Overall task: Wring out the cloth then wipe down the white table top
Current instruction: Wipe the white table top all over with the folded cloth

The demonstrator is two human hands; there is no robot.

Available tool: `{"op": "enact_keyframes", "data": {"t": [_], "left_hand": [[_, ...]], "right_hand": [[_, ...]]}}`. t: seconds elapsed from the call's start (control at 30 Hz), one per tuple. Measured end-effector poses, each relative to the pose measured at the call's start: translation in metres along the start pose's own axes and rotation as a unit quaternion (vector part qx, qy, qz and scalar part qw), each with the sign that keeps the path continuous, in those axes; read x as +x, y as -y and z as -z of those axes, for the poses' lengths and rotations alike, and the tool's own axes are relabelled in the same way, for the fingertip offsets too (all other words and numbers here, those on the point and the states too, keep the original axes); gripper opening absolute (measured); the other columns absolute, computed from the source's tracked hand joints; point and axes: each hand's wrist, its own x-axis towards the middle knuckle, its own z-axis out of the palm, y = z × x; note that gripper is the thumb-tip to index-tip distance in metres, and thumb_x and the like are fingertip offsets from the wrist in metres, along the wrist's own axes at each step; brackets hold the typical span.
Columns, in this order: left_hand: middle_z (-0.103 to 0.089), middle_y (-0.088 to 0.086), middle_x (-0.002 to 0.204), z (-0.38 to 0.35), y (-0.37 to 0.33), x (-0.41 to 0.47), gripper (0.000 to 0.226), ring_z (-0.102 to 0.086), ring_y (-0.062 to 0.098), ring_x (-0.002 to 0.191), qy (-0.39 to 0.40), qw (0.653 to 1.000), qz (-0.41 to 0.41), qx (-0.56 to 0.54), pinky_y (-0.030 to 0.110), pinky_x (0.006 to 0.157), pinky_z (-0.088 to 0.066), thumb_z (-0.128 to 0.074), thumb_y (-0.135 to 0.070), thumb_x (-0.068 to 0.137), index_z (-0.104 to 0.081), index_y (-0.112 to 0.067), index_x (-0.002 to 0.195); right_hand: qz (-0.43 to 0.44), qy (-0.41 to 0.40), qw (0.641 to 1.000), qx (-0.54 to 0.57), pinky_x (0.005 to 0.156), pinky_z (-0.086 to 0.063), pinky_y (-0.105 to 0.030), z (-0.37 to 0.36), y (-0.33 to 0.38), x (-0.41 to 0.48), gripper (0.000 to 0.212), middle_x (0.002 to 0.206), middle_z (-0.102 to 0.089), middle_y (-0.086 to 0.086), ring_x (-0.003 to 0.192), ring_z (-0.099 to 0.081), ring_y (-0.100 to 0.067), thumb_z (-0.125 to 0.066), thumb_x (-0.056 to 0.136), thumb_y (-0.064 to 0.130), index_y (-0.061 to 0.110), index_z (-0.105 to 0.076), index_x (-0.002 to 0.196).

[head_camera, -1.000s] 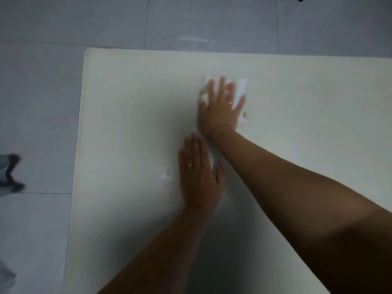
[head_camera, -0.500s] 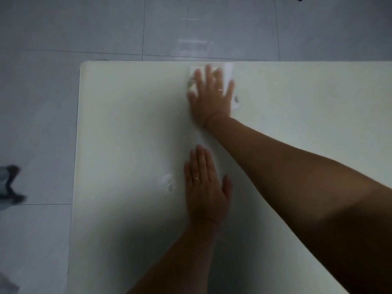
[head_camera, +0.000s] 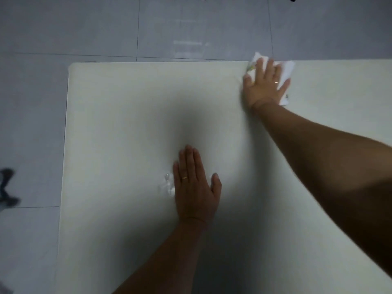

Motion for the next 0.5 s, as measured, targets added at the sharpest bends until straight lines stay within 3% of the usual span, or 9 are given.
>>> {"op": "enact_keyframes", "data": {"t": [0.1, 0.2, 0.27, 0.37, 0.5], "left_hand": [[-0.023, 0.020, 0.155, 0.000, 0.002, 0.000, 0.074, -0.019, 0.033, 0.145, -0.002, 1.000, -0.009, 0.005, 0.044, 0.119, -0.013, -0.044, -0.038, 0.089, -0.024, 0.004, 0.147], [-0.025, 0.021, 0.155, -0.001, 0.003, 0.001, 0.073, -0.020, 0.034, 0.145, -0.004, 1.000, -0.012, 0.019, 0.044, 0.119, -0.013, -0.041, -0.039, 0.090, -0.025, 0.004, 0.147], [-0.025, 0.020, 0.155, -0.002, 0.002, 0.001, 0.072, -0.020, 0.033, 0.145, -0.004, 1.000, -0.011, 0.025, 0.044, 0.119, -0.013, -0.039, -0.040, 0.090, -0.025, 0.003, 0.147], [-0.021, 0.019, 0.156, -0.003, 0.002, 0.001, 0.073, -0.015, 0.031, 0.146, 0.000, 0.999, -0.007, 0.033, 0.043, 0.120, -0.010, -0.036, -0.042, 0.091, -0.022, 0.001, 0.148], [-0.017, 0.018, 0.158, -0.004, 0.001, 0.001, 0.074, -0.010, 0.029, 0.147, 0.002, 0.999, -0.002, 0.042, 0.042, 0.120, -0.006, -0.031, -0.044, 0.092, -0.019, 0.000, 0.149]], "right_hand": [[0.164, 0.004, 0.986, -0.041, 0.113, 0.006, -0.055, -0.018, 0.038, -0.031, 0.056, 0.160, 0.002, 0.002, 0.147, 0.003, -0.022, -0.024, 0.099, 0.043, 0.028, -0.005, 0.151], [0.308, 0.021, 0.949, -0.070, 0.115, 0.002, -0.050, -0.013, 0.018, -0.041, 0.054, 0.160, -0.003, 0.002, 0.147, -0.001, -0.020, -0.027, 0.100, 0.041, 0.029, -0.011, 0.150], [0.285, 0.010, 0.956, -0.072, 0.115, 0.003, -0.049, -0.005, -0.021, -0.028, 0.053, 0.160, -0.001, 0.004, 0.147, 0.000, -0.017, -0.025, 0.101, 0.040, 0.031, -0.008, 0.150], [0.152, 0.001, 0.988, -0.035, 0.116, 0.005, -0.050, 0.007, -0.082, -0.014, 0.053, 0.160, 0.002, 0.005, 0.147, 0.003, -0.016, -0.020, 0.100, 0.041, 0.031, -0.005, 0.150], [0.018, -0.005, 1.000, -0.012, 0.115, 0.005, -0.054, 0.001, -0.070, -0.035, 0.057, 0.160, 0.006, 0.002, 0.147, 0.006, -0.022, -0.020, 0.099, 0.042, 0.028, -0.001, 0.150]]}}
